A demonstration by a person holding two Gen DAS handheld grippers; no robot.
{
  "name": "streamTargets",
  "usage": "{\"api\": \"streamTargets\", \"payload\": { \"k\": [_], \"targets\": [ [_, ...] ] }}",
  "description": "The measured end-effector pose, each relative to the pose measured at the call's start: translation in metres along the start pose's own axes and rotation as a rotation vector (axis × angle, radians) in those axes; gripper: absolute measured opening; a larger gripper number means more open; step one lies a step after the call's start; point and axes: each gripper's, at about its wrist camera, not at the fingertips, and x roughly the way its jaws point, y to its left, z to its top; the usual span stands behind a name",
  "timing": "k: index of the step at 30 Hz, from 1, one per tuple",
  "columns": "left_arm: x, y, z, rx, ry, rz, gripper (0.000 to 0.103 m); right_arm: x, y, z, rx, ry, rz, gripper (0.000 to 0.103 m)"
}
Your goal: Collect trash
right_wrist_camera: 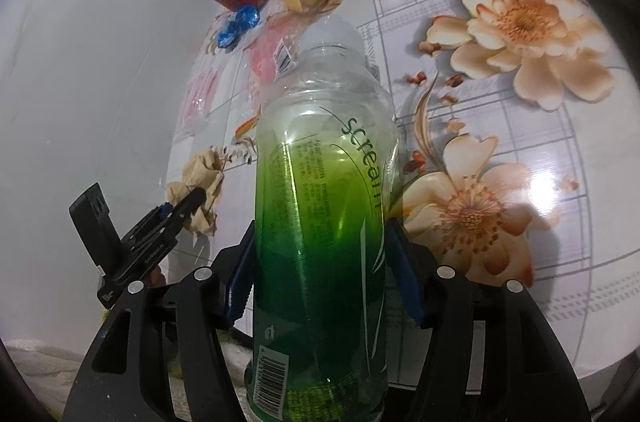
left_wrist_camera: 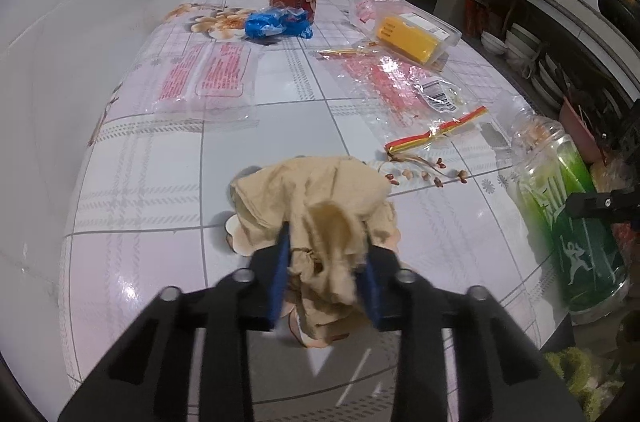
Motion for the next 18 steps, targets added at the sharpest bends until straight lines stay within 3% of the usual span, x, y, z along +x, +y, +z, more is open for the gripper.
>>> {"api": "streamTargets", "payload": {
  "k": [4,11,18],
  "targets": [
    [-0.002,-0.001,0.001,-0.007,-0.001,-0.010,0.015,0.003,0.004,0.001,-0.014,0.003,-0.002,0.057],
    [-0.013,-0.014,0.006,0.022,-0.035,-0.022,0.013,0.000,0.003,-0.005,0.000,-0.008,0.025,0.056],
    [-0.020,-0.048,0.026,0.098,-0.078,-0.086,0.013,-0.026,-0.014,-0.015,0.056,-0.084,0.062,0.056]
  ]
}}
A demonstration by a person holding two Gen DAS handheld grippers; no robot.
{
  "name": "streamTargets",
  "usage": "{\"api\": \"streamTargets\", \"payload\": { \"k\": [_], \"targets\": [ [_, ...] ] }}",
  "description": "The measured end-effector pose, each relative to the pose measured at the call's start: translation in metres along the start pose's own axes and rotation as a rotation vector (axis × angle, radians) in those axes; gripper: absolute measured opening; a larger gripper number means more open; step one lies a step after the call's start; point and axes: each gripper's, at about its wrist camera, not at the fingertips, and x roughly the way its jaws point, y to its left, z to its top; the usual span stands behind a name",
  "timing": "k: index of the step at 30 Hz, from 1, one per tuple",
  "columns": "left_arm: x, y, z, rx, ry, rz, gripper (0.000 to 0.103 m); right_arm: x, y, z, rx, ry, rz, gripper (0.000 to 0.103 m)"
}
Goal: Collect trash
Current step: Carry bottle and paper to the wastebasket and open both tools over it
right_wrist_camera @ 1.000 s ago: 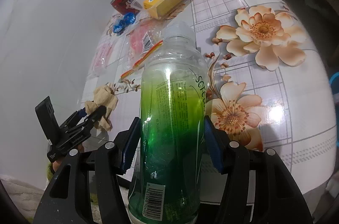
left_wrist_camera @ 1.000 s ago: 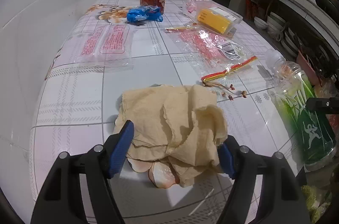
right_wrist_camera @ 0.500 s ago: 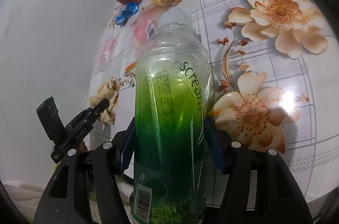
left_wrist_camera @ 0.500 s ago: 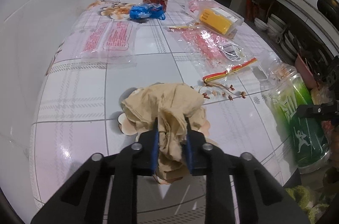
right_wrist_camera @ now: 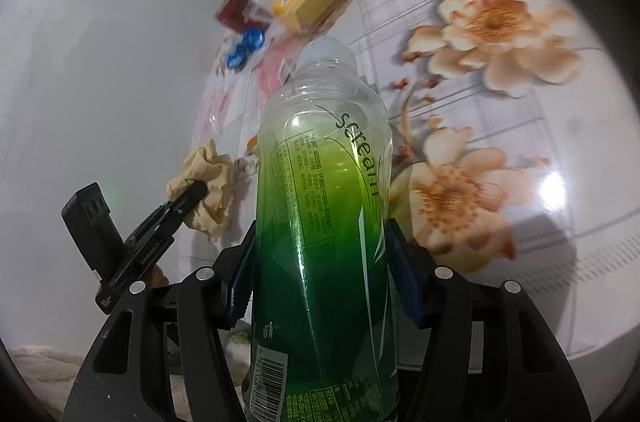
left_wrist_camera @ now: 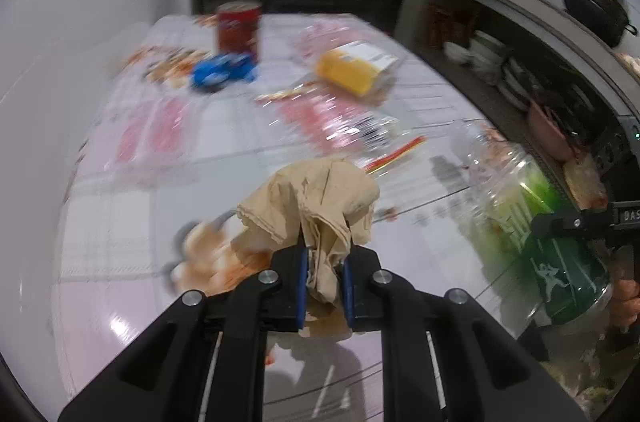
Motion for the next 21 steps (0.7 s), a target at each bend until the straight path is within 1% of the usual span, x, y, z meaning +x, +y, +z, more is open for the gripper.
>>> {"api": "streamTargets", "payload": {
  "k": [4,6,10,12,17,21],
  "targets": [
    [0.003,-0.032,0.016,0.058,-0.018,-0.061,0.013,-0.022,-0.016,-0.006,0.046,-0.050,0.035,0.056],
    [0.004,-0.053,0.026,0.101,-0.028,-0.104,0.013,-0.039,-0.025,-0.010,0.066,-0.089,0.047,0.056],
    [0.009,-0.097,0.040,0.185,-0.040,-0.185,0.013,-0.074,-0.043,-0.021,0.116,-0.173,0.048,0.056],
    [0.014,-0.124,0.047,0.234,-0.039,-0.233,0.013,-0.091,-0.055,-0.028,0.148,-0.214,0.041,0.056],
    [0.032,-0.194,0.059,0.358,-0.024,-0.328,0.013,-0.133,-0.093,-0.049,0.257,-0.321,0.014,0.056],
    [0.051,-0.245,0.070,0.411,0.020,-0.398,0.013,-0.157,-0.130,-0.068,0.368,-0.386,0.003,0.056]
  ]
}}
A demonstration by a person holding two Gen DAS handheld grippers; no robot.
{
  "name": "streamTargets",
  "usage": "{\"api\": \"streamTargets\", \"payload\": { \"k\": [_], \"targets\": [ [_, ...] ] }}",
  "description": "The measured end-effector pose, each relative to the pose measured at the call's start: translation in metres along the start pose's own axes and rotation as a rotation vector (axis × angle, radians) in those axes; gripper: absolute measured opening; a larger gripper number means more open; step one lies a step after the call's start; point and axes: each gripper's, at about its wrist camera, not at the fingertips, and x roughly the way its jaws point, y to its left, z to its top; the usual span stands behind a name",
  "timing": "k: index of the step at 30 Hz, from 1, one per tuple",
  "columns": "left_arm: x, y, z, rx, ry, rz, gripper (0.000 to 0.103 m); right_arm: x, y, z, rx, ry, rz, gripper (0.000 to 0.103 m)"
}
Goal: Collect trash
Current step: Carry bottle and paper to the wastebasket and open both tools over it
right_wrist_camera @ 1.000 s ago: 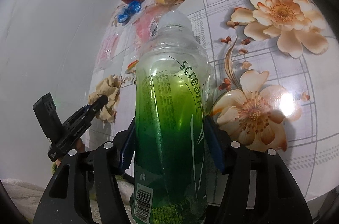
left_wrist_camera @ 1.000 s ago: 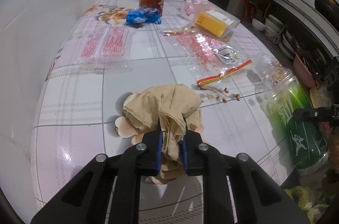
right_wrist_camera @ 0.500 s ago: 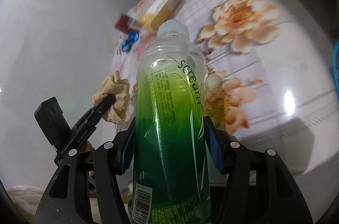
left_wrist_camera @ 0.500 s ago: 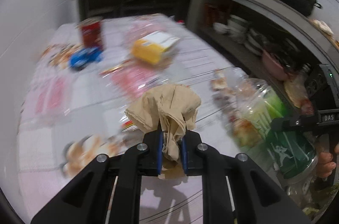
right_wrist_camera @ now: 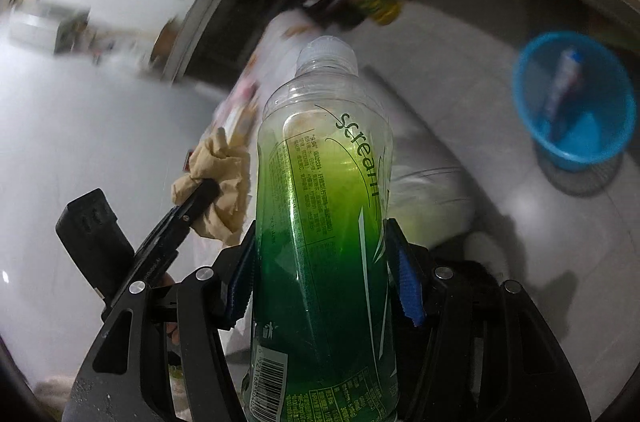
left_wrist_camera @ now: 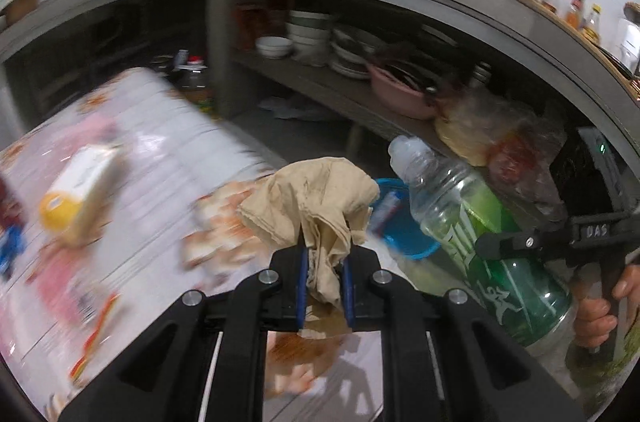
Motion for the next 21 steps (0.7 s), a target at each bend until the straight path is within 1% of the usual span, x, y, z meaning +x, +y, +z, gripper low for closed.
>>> {"api": "streamTargets", "payload": {
  "k": [4,6,11,13,17,19,21],
  "targets": [
    [0.038,-0.028,0.022,0.032,0.053,-0.073,0.013,-0.019,-0.038,0.001,0.106,-0.050,-0.015,0.057],
    [0.060,-0.043,0.034,0.040,0.094,-0.110,0.013,-0.027,-0.059,0.002,0.163,-0.075,-0.028,0.057],
    [0.119,-0.077,0.056,0.037,0.216,-0.231,0.013,-0.044,-0.113,0.006,0.318,-0.126,-0.064,0.057],
    [0.148,-0.094,0.062,0.052,0.271,-0.257,0.013,-0.049,-0.136,0.007,0.383,-0.150,-0.081,0.057],
    [0.194,-0.120,0.064,0.055,0.378,-0.317,0.013,-0.056,-0.165,0.011,0.461,-0.178,-0.092,0.057],
    [0.216,-0.130,0.065,0.054,0.416,-0.327,0.013,-0.054,-0.181,0.016,0.498,-0.182,-0.094,0.057],
    [0.238,-0.144,0.066,0.079,0.449,-0.328,0.013,-0.051,-0.192,0.024,0.527,-0.187,-0.094,0.057]
  ]
}}
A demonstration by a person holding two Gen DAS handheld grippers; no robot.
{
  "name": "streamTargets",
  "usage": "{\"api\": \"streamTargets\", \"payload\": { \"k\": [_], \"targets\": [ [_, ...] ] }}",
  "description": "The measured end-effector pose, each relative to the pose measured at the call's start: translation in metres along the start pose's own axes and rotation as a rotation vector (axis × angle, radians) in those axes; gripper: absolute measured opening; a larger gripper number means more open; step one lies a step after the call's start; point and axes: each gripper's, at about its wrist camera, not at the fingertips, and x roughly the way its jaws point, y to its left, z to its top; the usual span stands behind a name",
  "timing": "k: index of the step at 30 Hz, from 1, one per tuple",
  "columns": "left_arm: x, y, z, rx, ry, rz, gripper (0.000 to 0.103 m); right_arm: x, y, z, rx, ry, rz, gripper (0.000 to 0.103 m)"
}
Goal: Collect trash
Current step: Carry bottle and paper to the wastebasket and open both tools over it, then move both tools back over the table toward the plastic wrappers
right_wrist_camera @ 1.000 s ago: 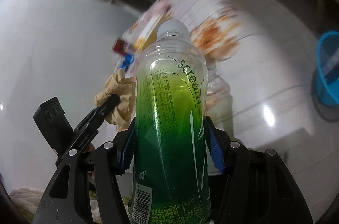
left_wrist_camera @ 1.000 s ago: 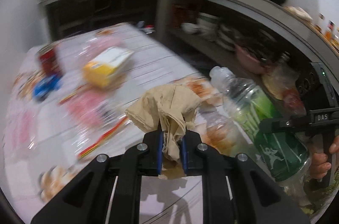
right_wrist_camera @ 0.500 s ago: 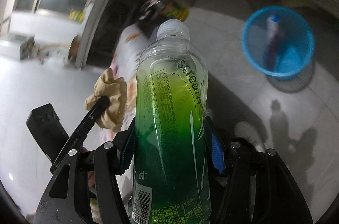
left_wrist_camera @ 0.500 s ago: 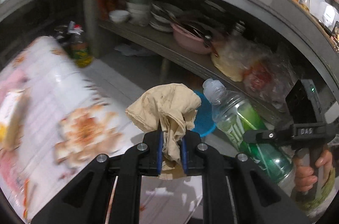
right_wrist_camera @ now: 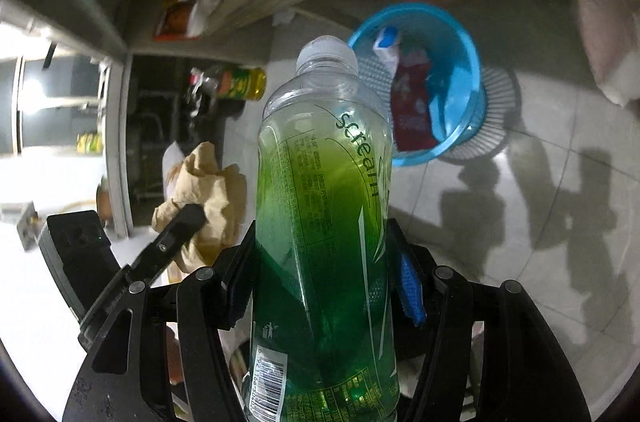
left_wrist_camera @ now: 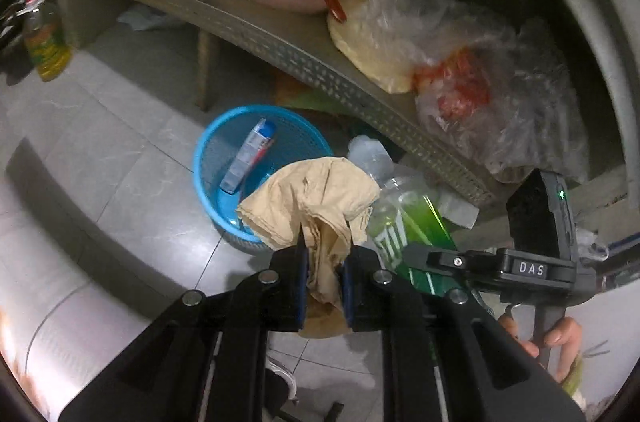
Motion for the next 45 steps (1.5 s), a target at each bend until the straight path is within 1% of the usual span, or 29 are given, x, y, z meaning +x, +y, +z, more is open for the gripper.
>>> {"api": "streamTargets", "payload": {
  "k": [3,5,6,7,8,9,10,12,16,19,22,25,26,28,31,36,38,40,42,45],
  "targets": [
    [0.033,-0.004,0.018,0.010,0.054,-0.012,0.014,0.010,-0.008,0.015,0.044,-0.004,-0.019,0.057],
    [0.050,-0.003,0.030,0.002,0.070,-0.008,0.014,0.014,-0.012,0.023,0.066,-0.007,-0.025,0.057],
    [0.061,-0.002,0.036,-0.001,0.073,-0.013,0.016,0.017,-0.014,0.026,0.074,-0.008,-0.030,0.057],
    [0.066,-0.002,0.039,-0.004,0.073,-0.012,0.019,0.020,-0.015,0.031,0.083,-0.010,-0.032,0.057],
    [0.073,0.000,0.046,-0.018,0.070,-0.003,0.026,0.024,-0.017,0.035,0.089,-0.012,-0.035,0.057],
    [0.078,0.001,0.050,-0.035,0.063,0.007,0.040,0.025,-0.019,0.037,0.095,-0.012,-0.041,0.057],
    [0.080,0.002,0.053,-0.046,0.057,0.011,0.049,0.027,-0.019,0.039,0.102,-0.011,-0.045,0.057],
    [0.080,0.005,0.058,-0.056,0.042,0.020,0.053,0.035,-0.023,0.045,0.117,-0.008,-0.052,0.057],
    [0.064,0.007,0.062,-0.038,0.001,0.008,0.058,0.056,-0.030,0.057,0.134,0.000,-0.089,0.057],
    [0.046,0.014,0.060,-0.063,-0.022,0.003,0.058,0.071,-0.032,0.065,0.138,0.006,-0.121,0.057],
    [0.014,0.017,0.053,-0.066,-0.071,0.004,0.058,0.085,-0.030,0.076,0.128,0.003,-0.155,0.057],
    [-0.019,0.018,0.044,-0.057,-0.123,0.007,0.058,0.098,-0.033,0.086,0.141,0.008,-0.170,0.059],
    [-0.035,0.019,0.039,-0.055,-0.148,0.011,0.058,0.103,-0.033,0.090,0.146,0.002,-0.184,0.061],
    [-0.066,0.023,0.028,-0.051,-0.194,0.016,0.058,0.108,-0.033,0.095,0.131,-0.028,-0.221,0.072],
    [-0.101,0.030,0.010,-0.054,-0.248,0.029,0.060,0.108,-0.031,0.095,0.118,-0.056,-0.255,0.074],
    [-0.154,0.046,-0.030,-0.081,-0.329,0.059,0.061,0.095,-0.027,0.075,0.075,-0.067,-0.254,0.074],
    [-0.168,0.053,-0.047,-0.094,-0.347,0.069,0.061,0.085,-0.023,0.063,0.043,-0.073,-0.255,0.074],
    [-0.182,0.057,-0.063,-0.099,-0.370,0.080,0.061,0.076,-0.020,0.053,0.014,-0.081,-0.269,0.074],
    [-0.195,0.063,-0.084,-0.106,-0.389,0.102,0.062,0.067,-0.014,0.035,-0.031,-0.084,-0.289,0.074],
    [-0.209,0.070,-0.110,-0.128,-0.401,0.121,0.062,0.054,-0.001,0.010,-0.118,-0.083,-0.341,0.074]
  ]
}}
